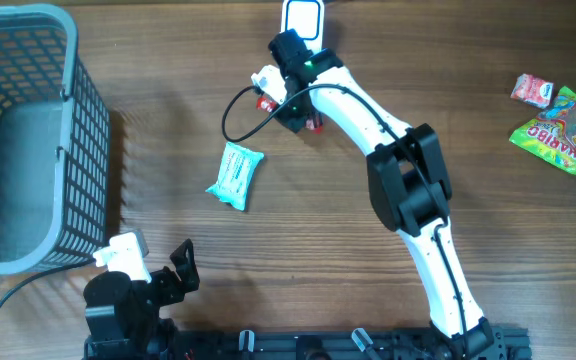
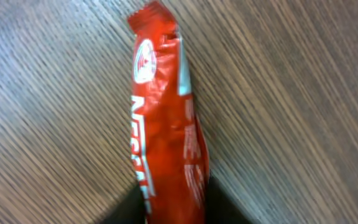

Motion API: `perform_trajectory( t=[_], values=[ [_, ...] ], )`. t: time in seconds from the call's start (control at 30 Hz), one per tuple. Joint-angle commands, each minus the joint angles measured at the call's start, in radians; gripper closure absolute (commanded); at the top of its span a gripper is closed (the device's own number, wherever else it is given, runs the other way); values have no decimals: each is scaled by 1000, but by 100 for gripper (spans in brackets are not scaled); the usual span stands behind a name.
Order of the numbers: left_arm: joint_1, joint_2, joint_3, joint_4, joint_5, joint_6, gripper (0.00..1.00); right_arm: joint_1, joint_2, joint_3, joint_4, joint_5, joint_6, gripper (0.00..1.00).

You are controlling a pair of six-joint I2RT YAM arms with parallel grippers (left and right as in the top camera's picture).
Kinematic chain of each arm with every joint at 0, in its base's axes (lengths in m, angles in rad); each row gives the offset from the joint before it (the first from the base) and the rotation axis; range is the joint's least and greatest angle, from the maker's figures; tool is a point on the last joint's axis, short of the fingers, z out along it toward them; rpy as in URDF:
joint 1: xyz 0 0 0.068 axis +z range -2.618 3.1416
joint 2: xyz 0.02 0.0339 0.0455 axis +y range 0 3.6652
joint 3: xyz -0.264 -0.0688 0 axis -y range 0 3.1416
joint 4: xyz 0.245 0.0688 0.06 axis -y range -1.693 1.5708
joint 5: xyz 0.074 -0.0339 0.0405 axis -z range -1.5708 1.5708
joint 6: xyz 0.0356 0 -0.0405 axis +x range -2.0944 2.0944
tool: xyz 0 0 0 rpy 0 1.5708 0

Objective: Scan the item barcode
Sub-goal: 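Carry the Nescafe stick to the right edge and release it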

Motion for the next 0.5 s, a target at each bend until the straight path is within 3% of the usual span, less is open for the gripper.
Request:
perform_trajectory(
  t=[0.0,0.13,0.27,0.47],
  values=[
    [5,-7,-3,3,15,-9,0,-44,32,-36,-19,63,127,96],
    [5,-7,-3,3,15,-9,0,-101,7,2,-132,-12,222,96],
    [5,-7,-3,3,15,-9,0,-196,-127,13,-250,-34,369,96],
    [5,-7,-3,3,15,-9,0,-475,-212,9,-283,-21,435,96]
  ],
)
